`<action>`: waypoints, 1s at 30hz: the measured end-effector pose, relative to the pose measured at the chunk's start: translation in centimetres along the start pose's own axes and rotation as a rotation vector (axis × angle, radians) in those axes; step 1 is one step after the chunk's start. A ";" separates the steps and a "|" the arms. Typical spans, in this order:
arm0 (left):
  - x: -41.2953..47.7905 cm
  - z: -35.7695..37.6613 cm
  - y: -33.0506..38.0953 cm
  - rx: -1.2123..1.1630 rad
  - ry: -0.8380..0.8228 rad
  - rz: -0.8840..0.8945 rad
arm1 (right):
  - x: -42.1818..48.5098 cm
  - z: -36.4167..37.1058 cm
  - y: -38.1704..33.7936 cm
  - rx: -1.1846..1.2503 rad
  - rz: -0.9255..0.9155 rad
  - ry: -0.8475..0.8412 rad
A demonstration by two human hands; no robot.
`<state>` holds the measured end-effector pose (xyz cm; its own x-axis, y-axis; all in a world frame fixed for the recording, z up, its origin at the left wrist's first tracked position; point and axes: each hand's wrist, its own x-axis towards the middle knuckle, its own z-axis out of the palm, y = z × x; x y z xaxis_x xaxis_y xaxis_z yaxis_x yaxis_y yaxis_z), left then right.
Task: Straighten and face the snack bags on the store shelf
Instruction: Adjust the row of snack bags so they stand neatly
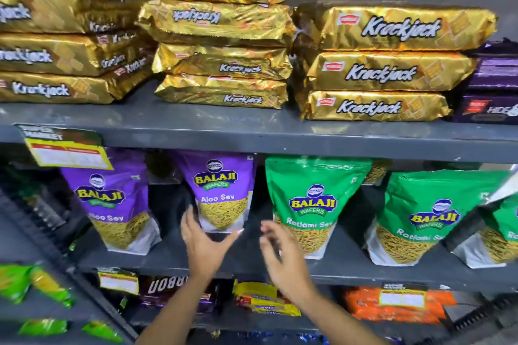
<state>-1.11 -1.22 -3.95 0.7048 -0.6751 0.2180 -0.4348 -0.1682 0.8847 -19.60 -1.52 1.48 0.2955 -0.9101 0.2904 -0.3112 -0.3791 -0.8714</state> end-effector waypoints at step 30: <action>1.6 -7.8 -3.9 -0.151 -0.391 0.092 | 1.8 8.5 -1.5 0.185 0.217 0.326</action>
<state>6.05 3.95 -3.88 0.3889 -0.9087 0.1518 -0.3785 -0.0074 0.9256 -10.93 -1.16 -0.08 -0.0694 -0.9818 0.1765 -0.1582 -0.1639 -0.9737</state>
